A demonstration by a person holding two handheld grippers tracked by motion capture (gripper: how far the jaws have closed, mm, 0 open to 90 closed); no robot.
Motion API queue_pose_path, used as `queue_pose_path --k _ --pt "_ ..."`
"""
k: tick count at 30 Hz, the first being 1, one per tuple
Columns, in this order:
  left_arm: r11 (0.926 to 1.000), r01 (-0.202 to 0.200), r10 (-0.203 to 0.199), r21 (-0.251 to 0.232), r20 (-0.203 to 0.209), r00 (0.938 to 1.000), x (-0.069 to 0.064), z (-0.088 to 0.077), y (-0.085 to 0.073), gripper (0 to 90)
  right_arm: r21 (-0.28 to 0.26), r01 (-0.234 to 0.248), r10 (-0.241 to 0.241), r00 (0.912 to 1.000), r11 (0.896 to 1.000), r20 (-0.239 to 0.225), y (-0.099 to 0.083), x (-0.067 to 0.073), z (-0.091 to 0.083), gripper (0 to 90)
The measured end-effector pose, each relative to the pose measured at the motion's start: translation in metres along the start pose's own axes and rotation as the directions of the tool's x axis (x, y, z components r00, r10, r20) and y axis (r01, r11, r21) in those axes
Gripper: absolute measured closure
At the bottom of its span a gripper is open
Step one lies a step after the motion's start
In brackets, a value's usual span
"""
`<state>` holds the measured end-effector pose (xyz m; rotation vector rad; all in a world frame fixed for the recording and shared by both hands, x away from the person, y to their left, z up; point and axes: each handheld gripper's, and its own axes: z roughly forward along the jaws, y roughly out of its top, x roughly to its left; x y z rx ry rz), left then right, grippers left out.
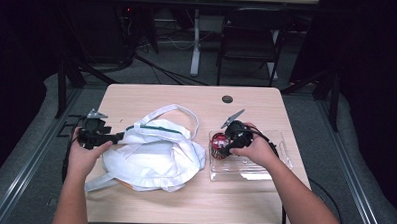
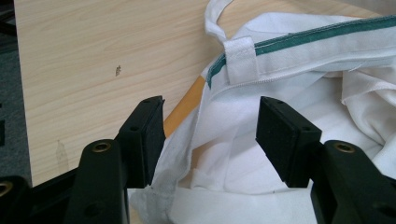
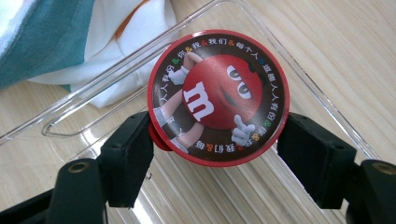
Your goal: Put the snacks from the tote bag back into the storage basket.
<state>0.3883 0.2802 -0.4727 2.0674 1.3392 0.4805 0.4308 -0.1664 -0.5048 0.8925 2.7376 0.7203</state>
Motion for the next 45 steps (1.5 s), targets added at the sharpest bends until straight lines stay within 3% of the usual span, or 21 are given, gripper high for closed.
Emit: queue_pose_path --k 18,33,45 --pt "1.0000 0.007 -0.007 -0.003 -0.002 1.0000 0.001 -0.002 -0.001 42.0 0.006 0.003 -0.003 1.0000 1.000 0.007 0.000 0.000 -0.002 23.3" --pt "0.9997 0.020 -0.020 -0.014 -0.002 0.9998 0.001 -0.002 -0.001 42.0 -0.039 -0.007 0.007 0.9999 0.999 0.015 -0.001 0.012 -0.024 22.5" --pt "0.9998 0.015 -0.014 -0.014 0.008 0.9999 0.002 -0.005 0.000 42.0 -0.066 -0.009 0.010 0.9999 0.998 0.013 0.004 0.027 -0.040 27.6"
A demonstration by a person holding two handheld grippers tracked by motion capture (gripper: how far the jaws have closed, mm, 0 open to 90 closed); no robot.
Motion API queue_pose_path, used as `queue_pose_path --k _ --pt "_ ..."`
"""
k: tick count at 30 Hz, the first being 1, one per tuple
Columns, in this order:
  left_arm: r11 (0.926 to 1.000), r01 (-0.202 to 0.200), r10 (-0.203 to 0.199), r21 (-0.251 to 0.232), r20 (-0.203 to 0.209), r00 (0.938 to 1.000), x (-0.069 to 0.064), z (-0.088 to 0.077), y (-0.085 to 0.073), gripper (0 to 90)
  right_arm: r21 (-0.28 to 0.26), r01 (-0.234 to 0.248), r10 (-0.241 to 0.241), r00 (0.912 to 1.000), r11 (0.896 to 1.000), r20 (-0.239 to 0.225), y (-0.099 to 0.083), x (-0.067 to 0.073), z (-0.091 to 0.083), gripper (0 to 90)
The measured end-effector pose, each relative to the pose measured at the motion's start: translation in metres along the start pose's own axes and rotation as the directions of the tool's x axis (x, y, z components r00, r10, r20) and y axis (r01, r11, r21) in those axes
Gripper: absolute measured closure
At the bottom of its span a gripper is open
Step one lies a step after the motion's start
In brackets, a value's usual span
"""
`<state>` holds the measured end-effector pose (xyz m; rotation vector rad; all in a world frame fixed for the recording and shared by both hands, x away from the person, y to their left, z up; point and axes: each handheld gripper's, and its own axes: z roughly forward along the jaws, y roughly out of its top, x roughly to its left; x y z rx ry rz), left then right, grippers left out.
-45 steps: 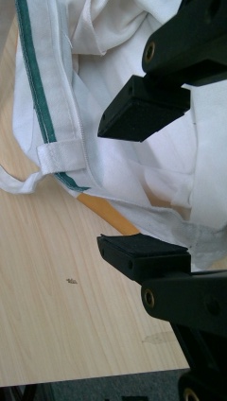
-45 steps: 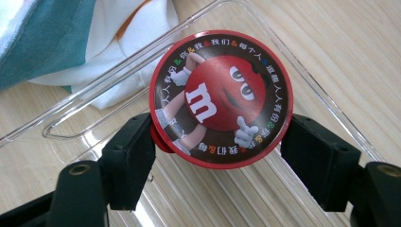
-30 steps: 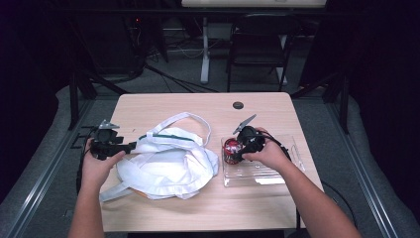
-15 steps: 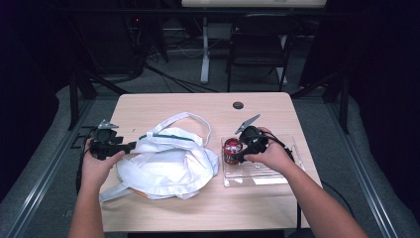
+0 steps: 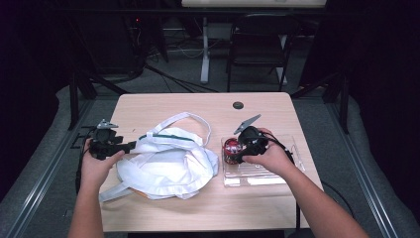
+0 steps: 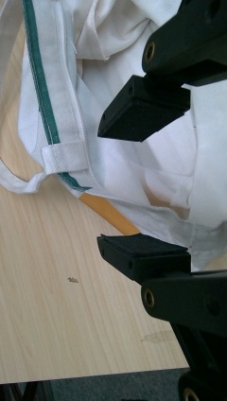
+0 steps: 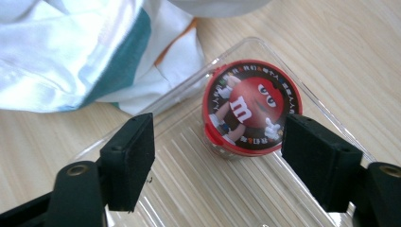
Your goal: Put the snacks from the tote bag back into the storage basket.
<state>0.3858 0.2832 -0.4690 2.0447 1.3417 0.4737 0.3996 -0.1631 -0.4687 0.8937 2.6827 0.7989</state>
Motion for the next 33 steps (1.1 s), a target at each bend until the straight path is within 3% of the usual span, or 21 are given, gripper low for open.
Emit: queue_pose_path --k 5,7,12,17,21,27,33 --pt "0.9999 0.007 -0.007 -0.010 -0.002 1.0000 0.000 -0.001 0.000 42.0 -0.049 -0.003 0.003 1.0000 0.999 0.007 0.001 0.012 -0.010 34.9" --pt "0.9999 0.006 -0.006 -0.014 -0.004 1.0000 0.000 0.000 0.000 42.0 -0.073 -0.014 0.013 0.9998 0.997 -0.015 0.001 0.017 -0.013 38.4" --pt "1.0000 0.005 -0.005 -0.004 0.005 1.0000 -0.001 -0.002 0.001 42.4 -0.120 0.014 -0.015 0.9999 0.993 -0.008 0.000 0.032 -0.018 50.9" --pt "0.9999 0.006 -0.006 -0.016 -0.001 1.0000 -0.001 -0.002 0.001 43.0 -0.131 0.018 -0.019 0.9998 0.991 -0.004 -0.002 0.044 -0.024 67.8" --pt "0.9999 0.004 -0.004 -0.009 0.007 1.0000 -0.001 -0.003 0.002 43.0 -0.133 0.019 -0.020 0.9998 0.991 -0.006 -0.006 0.054 -0.024 76.2" --pt "1.0000 -0.001 0.001 -0.007 0.006 1.0000 -0.002 -0.003 0.002 43.0 -0.135 0.030 -0.034 0.9990 0.990 -0.028 -0.015 0.067 -0.019 82.0" --pt "1.0000 0.000 0.000 -0.007 0.006 1.0000 -0.002 -0.003 0.002 43.0 -0.146 0.058 -0.065 0.9969 0.988 -0.045 -0.024 0.084 -0.015 81.0"
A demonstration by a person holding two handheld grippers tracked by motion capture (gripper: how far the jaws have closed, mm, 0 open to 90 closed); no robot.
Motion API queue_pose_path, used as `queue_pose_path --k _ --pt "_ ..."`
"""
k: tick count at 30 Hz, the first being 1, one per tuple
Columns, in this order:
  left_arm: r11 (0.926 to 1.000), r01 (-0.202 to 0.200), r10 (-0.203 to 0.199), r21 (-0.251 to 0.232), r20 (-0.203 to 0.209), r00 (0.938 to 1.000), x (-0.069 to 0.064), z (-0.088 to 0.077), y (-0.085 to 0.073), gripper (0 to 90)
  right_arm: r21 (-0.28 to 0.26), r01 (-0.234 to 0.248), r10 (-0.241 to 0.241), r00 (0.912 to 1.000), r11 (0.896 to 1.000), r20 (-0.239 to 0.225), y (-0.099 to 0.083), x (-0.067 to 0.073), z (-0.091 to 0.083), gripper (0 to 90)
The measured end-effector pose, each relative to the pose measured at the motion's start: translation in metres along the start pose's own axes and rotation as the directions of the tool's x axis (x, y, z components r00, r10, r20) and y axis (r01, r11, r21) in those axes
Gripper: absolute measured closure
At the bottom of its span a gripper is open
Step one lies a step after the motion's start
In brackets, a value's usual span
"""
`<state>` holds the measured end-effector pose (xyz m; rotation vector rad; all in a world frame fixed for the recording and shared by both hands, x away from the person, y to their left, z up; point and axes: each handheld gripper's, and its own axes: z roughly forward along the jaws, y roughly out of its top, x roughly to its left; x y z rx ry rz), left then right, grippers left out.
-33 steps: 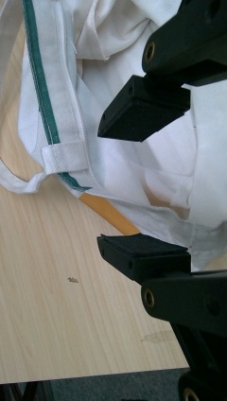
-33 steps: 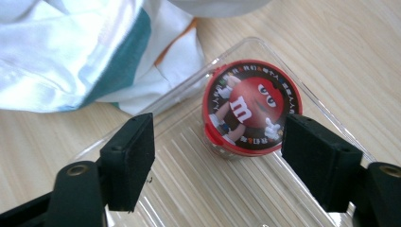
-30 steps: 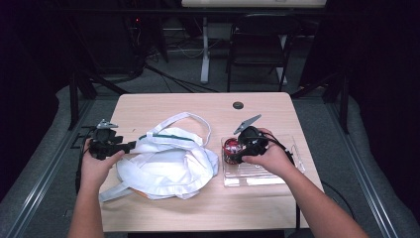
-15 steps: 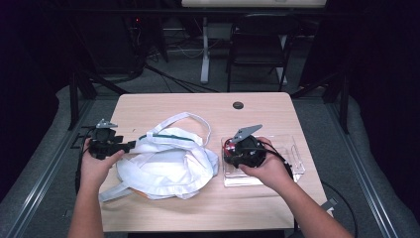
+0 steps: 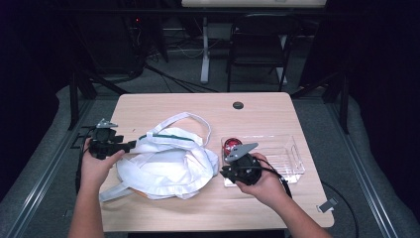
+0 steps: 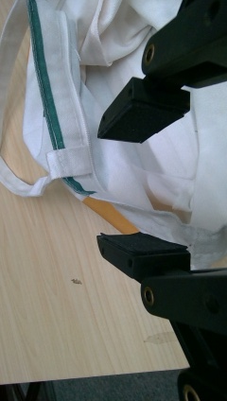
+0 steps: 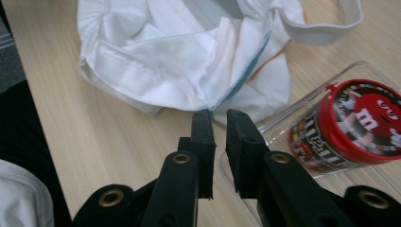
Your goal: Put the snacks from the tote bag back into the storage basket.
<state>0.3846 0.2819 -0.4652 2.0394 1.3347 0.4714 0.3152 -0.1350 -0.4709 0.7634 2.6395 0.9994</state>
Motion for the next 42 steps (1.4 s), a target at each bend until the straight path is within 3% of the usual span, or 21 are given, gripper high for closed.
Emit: queue_pose_path --k 12,26,39,42 --pt "1.0000 -0.002 0.002 -0.001 -0.001 1.0000 0.000 0.000 0.000 43.1 -0.011 0.007 -0.007 0.9998 1.000 -0.018 -0.021 0.023 0.012 80.6" --pt "1.0000 -0.001 0.001 0.007 -0.002 1.0000 -0.002 0.001 0.000 43.0 0.002 -0.004 0.004 0.9992 1.000 -0.039 -0.046 0.029 0.028 79.3" --pt "1.0000 -0.004 0.004 -0.002 -0.009 0.9999 -0.002 0.002 -0.001 43.1 0.003 -0.007 0.007 0.9986 1.000 -0.052 -0.056 0.033 0.039 77.7" --pt "1.0000 -0.003 0.003 0.003 -0.005 1.0000 -0.002 0.001 0.000 43.0 0.002 0.005 -0.005 0.9993 1.000 -0.036 -0.058 0.034 0.039 77.4"
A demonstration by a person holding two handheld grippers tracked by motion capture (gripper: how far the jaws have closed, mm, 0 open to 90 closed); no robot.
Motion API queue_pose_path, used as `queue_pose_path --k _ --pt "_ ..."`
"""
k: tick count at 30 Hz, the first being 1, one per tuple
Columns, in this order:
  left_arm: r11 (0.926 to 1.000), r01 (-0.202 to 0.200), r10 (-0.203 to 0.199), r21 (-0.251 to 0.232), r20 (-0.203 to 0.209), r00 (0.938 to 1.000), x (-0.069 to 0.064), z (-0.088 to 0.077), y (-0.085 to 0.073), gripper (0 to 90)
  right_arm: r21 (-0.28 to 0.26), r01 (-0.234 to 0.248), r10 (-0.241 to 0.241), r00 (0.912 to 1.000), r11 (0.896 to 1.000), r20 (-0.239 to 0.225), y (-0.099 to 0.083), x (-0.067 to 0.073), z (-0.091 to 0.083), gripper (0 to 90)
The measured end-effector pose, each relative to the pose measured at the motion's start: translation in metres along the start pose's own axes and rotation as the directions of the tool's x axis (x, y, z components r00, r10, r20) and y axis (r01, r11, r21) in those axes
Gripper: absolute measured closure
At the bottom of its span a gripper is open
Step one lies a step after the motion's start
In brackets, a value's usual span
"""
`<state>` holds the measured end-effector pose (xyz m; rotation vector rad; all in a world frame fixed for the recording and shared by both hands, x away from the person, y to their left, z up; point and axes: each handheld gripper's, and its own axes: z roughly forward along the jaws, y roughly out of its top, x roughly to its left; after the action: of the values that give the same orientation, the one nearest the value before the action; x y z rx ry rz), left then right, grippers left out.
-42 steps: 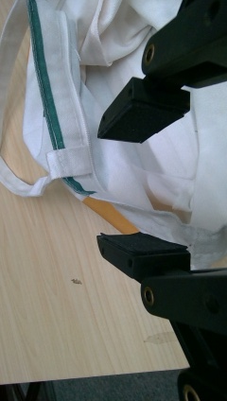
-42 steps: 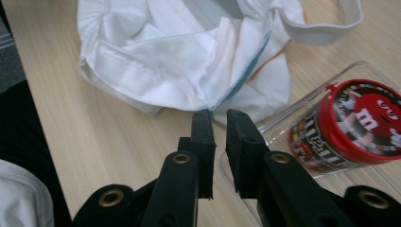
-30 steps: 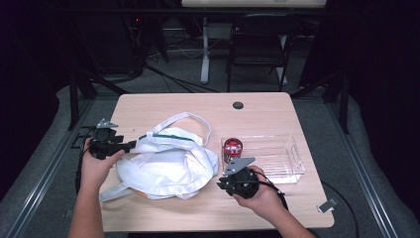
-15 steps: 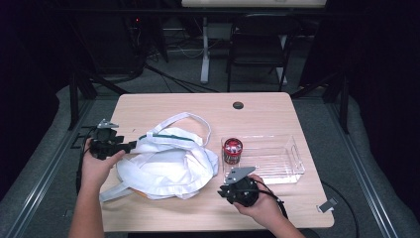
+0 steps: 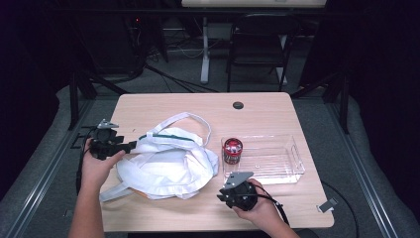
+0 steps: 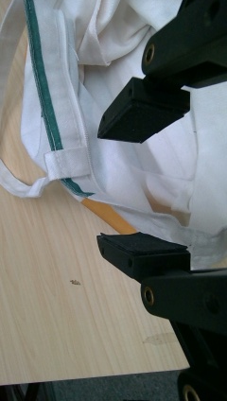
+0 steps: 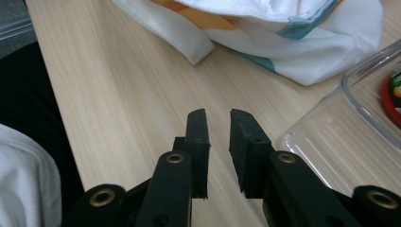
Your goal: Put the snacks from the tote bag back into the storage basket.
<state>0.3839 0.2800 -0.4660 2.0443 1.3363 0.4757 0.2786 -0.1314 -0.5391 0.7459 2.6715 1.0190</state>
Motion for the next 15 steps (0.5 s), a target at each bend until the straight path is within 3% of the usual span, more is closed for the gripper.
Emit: queue_pose_path --k 15 --pt "1.0000 0.000 0.000 0.004 0.000 1.0000 -0.0003 0.0016 -0.0003 43.0 -0.018 -0.010 0.010 1.0000 1.000 0.001 -0.0043 0.0010 0.0075 74.7"
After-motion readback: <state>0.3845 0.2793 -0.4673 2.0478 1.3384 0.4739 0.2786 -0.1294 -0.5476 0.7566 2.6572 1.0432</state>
